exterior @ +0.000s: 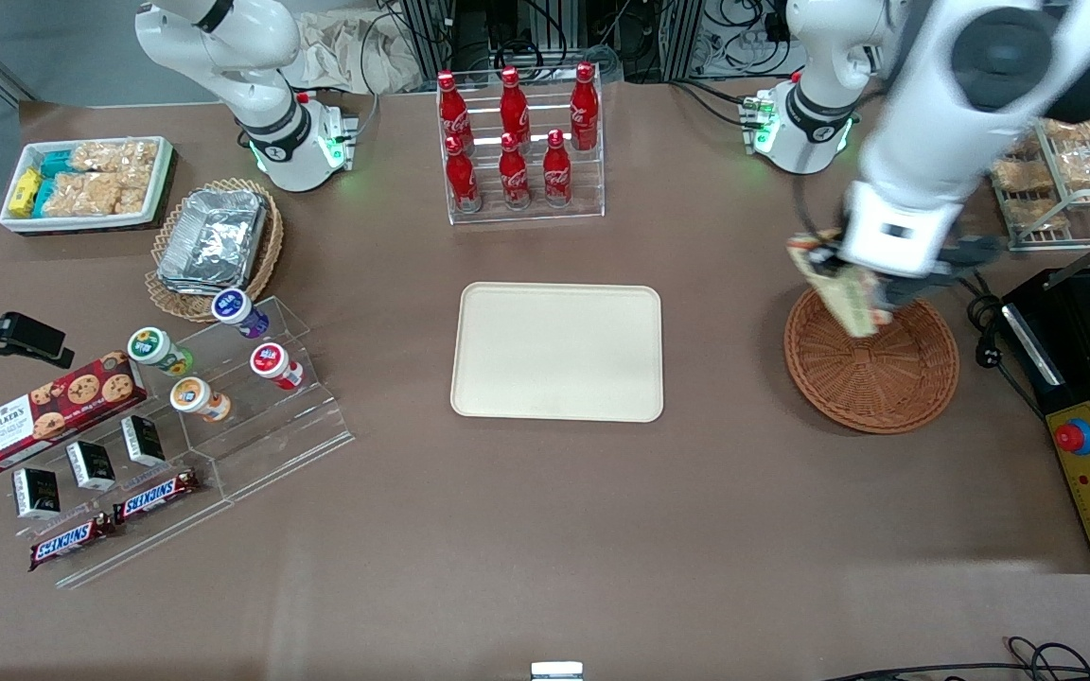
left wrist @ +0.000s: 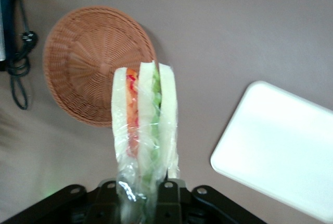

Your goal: Place sandwich from basket to tray

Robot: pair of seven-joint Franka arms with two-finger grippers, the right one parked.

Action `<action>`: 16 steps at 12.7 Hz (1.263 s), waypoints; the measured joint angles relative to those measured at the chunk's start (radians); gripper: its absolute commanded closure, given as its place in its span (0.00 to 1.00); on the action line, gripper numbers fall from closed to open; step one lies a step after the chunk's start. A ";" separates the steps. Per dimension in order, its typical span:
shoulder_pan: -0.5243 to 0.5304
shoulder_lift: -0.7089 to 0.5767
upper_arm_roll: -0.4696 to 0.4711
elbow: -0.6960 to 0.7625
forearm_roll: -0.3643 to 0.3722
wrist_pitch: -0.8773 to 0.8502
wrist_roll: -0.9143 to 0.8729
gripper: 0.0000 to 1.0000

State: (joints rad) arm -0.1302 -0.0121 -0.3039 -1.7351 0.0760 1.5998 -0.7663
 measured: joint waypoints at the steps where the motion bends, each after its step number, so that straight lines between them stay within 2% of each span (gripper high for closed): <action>1: -0.002 0.011 -0.048 -0.005 -0.001 0.013 0.001 1.00; 4: -0.007 0.068 -0.184 -0.079 -0.001 0.146 0.005 1.00; 8: -0.020 0.186 -0.284 -0.290 0.024 0.532 0.008 1.00; 12: -0.039 0.365 -0.288 -0.333 0.191 0.702 0.010 1.00; 15: -0.039 0.480 -0.287 -0.327 0.279 0.768 0.009 1.00; 16: -0.039 0.503 -0.287 -0.324 0.306 0.771 0.002 0.86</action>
State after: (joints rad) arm -0.1692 0.4909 -0.5906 -2.0587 0.3821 2.3703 -0.7639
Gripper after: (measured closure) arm 0.797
